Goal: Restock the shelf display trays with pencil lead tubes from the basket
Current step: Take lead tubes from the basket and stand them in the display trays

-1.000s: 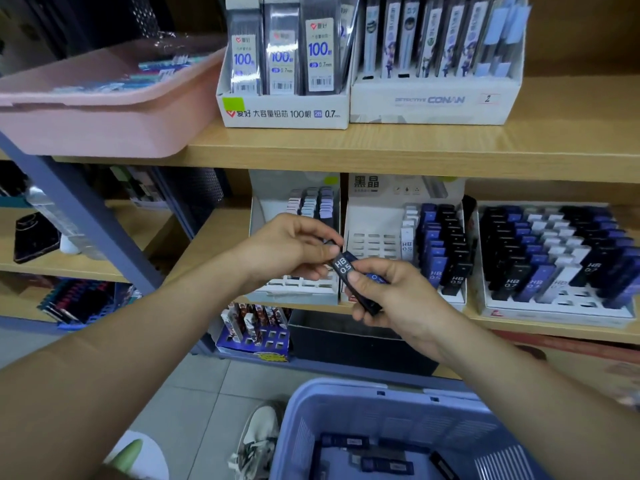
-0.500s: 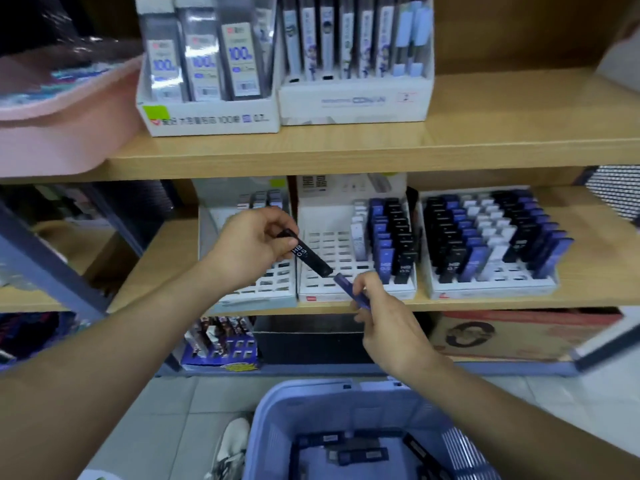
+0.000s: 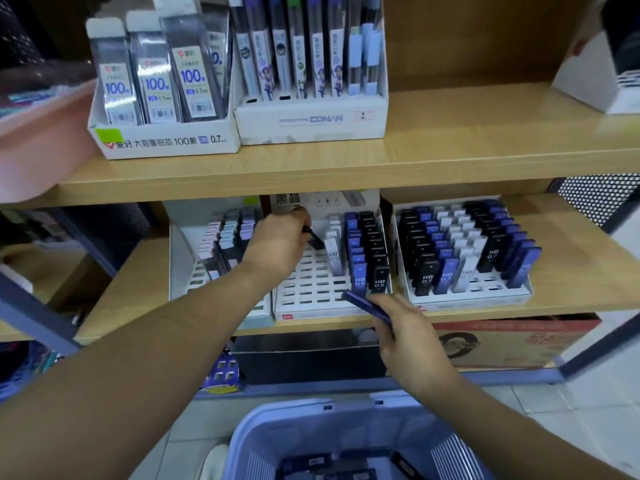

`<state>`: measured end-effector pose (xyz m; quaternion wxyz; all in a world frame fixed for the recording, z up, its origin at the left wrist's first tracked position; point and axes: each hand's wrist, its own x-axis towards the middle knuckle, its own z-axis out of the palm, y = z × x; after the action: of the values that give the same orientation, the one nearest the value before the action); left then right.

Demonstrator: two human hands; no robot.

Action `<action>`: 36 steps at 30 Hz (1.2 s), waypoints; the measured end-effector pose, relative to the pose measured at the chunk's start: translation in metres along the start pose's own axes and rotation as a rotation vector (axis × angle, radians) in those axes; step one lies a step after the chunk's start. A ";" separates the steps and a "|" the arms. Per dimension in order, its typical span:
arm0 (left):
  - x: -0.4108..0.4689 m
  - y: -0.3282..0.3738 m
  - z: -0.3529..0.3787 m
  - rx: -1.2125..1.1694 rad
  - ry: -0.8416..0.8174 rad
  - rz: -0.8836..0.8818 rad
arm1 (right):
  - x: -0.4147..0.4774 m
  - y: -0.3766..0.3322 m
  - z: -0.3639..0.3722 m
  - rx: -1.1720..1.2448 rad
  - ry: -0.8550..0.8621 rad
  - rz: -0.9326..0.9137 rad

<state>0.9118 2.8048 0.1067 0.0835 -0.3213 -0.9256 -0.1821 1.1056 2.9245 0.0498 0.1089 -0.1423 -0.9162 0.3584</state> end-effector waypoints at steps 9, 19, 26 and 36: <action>0.017 -0.001 0.007 -0.035 -0.072 -0.016 | 0.010 -0.004 0.005 0.112 0.024 0.016; 0.031 0.003 0.015 -0.116 0.085 0.046 | 0.018 -0.012 0.006 0.571 0.023 0.215; 0.036 -0.002 0.014 -0.158 0.042 0.032 | 0.020 -0.017 0.004 0.742 -0.018 0.301; 0.037 -0.009 0.013 -0.232 0.042 0.026 | 0.021 -0.019 0.000 0.768 -0.059 0.337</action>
<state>0.8766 2.8240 0.1023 0.0672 -0.3368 -0.8921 -0.2936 1.0826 2.9184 0.0653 0.0676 -0.2291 -0.6828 0.6905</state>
